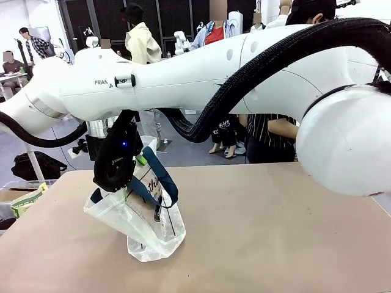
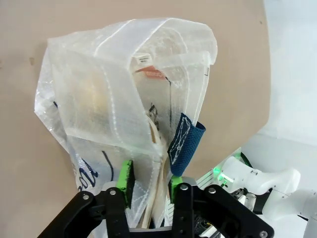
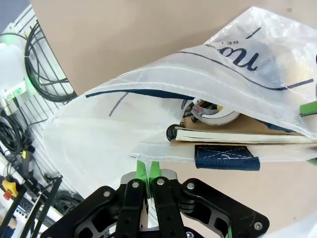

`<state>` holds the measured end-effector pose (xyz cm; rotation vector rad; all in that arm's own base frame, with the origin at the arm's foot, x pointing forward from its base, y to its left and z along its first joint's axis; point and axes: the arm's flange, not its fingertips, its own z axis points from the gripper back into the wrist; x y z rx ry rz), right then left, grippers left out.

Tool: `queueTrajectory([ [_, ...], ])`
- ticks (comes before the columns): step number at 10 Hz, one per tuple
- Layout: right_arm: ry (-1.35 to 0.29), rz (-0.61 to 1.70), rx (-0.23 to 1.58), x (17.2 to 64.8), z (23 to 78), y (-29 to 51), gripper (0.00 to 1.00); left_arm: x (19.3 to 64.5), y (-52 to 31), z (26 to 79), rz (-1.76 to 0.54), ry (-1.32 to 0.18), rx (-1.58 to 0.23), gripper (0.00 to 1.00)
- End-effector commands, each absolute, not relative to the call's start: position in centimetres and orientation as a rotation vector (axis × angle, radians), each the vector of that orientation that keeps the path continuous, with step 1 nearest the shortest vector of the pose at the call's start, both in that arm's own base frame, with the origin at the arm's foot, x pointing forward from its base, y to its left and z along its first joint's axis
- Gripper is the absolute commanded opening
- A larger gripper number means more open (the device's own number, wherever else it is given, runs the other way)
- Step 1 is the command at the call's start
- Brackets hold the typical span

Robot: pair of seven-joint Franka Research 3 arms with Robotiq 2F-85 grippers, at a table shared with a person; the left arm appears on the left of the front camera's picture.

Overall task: Transfer purchased items from the store into the shopping bag.
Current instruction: Move the Reusable shopping bag to the right side of the table.

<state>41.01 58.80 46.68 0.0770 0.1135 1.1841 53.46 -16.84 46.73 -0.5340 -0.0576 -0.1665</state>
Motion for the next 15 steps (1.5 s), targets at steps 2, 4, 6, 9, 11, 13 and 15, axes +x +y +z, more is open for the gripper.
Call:
queueTrajectory([
  [2, 0.097, 1.207, 0.04, 41.4, 47.1, 59.9, 0.0, 53.3, -17.6, 46.3, -0.138, -0.061, -0.503, 0.0],
  [4, 0.095, 1.187, 0.039, 41.4, 47.2, 59.8, 0.0, 53.3, -17.5, 46.4, -0.142, -0.054, -0.506, 0.0],
  [6, 0.083, 1.157, 0.041, 41.6, 47.1, 59.6, 0.0, 53.3, -17.5, 46.4, -0.142, -0.052, -0.51, 0.0],
  [9, 0.078, 1.146, 0.034, 41.4, 47.3, 59.1, 0.49, 53.3, -17.3, 46.4, -0.146, -0.059, -0.53, 0.0],
  [11, 0.076, 1.141, 0.033, 41.2, 47.4, 58.8, 0.89, 53.2, -17.1, 46.4, -0.14, -0.063, -0.531, 0.0],
  [13, 0.061, 1.128, 0.036, 40.7, 47.6, 58.0, 1.0, 53.3, -16.9, 46.5, -0.143, -0.059, -0.534, 0.0],
  [15, 0.01, 1.095, 0.072, 40.1, 48.6, 56.0, 1.0, 53.4, -16.8, 46.6, -0.141, -0.053, -0.544, 0.0],
])
